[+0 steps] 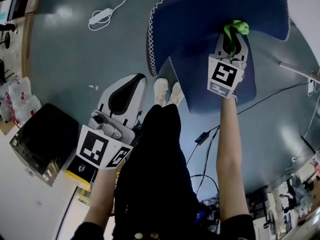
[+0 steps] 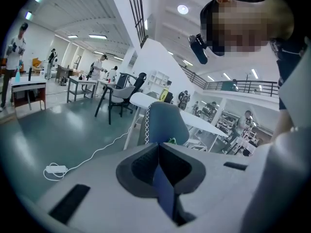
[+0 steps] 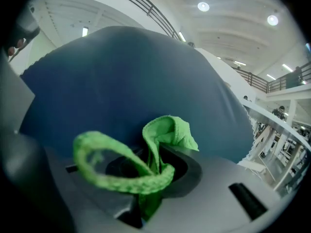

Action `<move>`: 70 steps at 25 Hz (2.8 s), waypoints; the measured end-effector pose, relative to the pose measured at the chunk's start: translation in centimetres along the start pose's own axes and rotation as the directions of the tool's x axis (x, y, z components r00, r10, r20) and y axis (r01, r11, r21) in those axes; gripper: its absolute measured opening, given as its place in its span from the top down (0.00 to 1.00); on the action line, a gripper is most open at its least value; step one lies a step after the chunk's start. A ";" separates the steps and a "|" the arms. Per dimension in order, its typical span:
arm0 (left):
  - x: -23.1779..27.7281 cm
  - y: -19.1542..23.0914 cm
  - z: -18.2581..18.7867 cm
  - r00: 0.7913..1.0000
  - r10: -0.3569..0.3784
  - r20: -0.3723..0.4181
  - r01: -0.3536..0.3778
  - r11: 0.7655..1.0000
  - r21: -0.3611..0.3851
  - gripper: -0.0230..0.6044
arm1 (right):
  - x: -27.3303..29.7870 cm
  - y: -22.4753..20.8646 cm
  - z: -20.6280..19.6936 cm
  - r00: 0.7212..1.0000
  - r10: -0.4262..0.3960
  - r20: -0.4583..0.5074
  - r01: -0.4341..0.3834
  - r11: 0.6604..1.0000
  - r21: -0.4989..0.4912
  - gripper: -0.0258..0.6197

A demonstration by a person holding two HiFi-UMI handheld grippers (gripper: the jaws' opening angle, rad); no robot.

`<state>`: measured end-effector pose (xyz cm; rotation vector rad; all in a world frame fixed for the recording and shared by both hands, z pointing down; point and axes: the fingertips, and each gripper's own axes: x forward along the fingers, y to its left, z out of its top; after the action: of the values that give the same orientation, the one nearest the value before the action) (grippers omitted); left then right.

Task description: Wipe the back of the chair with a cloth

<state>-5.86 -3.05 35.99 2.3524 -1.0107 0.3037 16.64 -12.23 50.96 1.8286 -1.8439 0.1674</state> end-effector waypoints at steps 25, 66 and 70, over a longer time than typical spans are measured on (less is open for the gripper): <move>-1.6 1.5 -2.8 0.999 0.016 -0.049 -0.015 1.000 0.011 0.95 | 2.8 5.4 -13.4 0.944 0.109 -0.313 -0.089 0.993 0.078 0.87; 0.5 -3.2 8.7 0.991 -0.002 0.137 -0.016 0.992 0.128 0.95 | -5.0 -11.7 14.9 0.982 -0.085 0.170 0.108 0.985 -0.133 0.87; 0.8 -3.1 8.7 0.991 -0.011 0.132 -0.007 0.991 0.134 0.95 | -3.9 -10.4 13.5 0.991 -0.038 0.129 0.061 0.981 -0.182 0.87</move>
<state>-3.12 -6.79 27.91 2.5233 -1.0795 0.2234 22.56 -15.54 34.84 1.7879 -1.8280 -0.1363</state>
